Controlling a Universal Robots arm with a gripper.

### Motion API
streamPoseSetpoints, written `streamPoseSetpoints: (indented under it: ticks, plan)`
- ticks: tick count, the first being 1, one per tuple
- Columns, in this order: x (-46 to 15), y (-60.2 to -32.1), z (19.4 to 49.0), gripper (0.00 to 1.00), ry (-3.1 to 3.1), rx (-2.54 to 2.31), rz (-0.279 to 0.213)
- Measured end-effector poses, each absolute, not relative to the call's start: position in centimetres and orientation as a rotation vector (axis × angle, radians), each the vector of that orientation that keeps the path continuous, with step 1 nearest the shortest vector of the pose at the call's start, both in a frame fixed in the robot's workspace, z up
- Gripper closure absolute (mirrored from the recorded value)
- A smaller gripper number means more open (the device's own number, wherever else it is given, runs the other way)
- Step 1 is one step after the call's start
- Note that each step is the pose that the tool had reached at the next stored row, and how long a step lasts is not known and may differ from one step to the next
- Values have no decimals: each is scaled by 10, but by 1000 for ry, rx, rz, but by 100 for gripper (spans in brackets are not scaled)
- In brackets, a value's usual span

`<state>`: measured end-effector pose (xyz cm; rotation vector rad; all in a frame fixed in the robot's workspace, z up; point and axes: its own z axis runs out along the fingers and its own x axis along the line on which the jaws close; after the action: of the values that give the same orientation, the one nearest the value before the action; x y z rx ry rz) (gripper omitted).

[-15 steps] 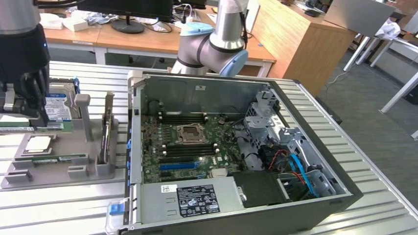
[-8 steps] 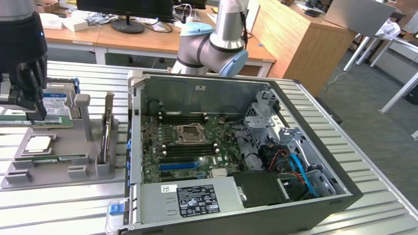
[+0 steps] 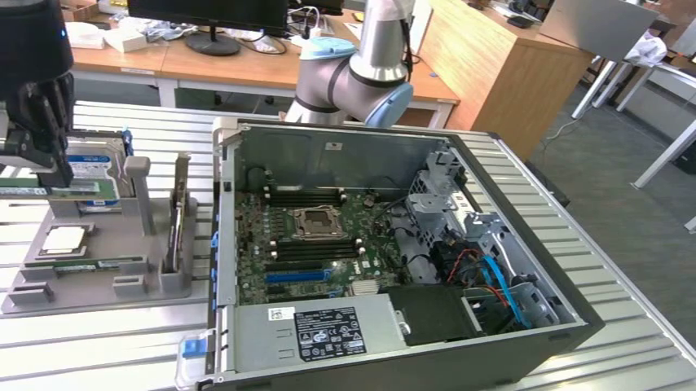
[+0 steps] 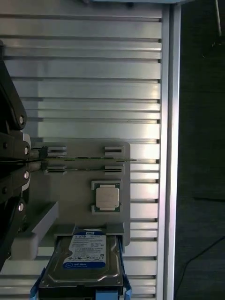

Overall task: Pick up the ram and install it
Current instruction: 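Pick up the ram and move it above insertion slot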

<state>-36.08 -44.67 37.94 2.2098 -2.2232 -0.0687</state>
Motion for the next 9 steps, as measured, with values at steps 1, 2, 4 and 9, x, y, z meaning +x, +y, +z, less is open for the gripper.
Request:
streamPoseSetpoints:
  ticks: [1,2,4,9]
  plan:
    - [-361,-447,382,89,-2223,2210,-69]
    - [-361,-447,384,89,-2223,2210,-69]
    - [-361,-447,389,89,-2223,2210,-69]
    - [-361,-447,399,89,-2223,2210,-69]
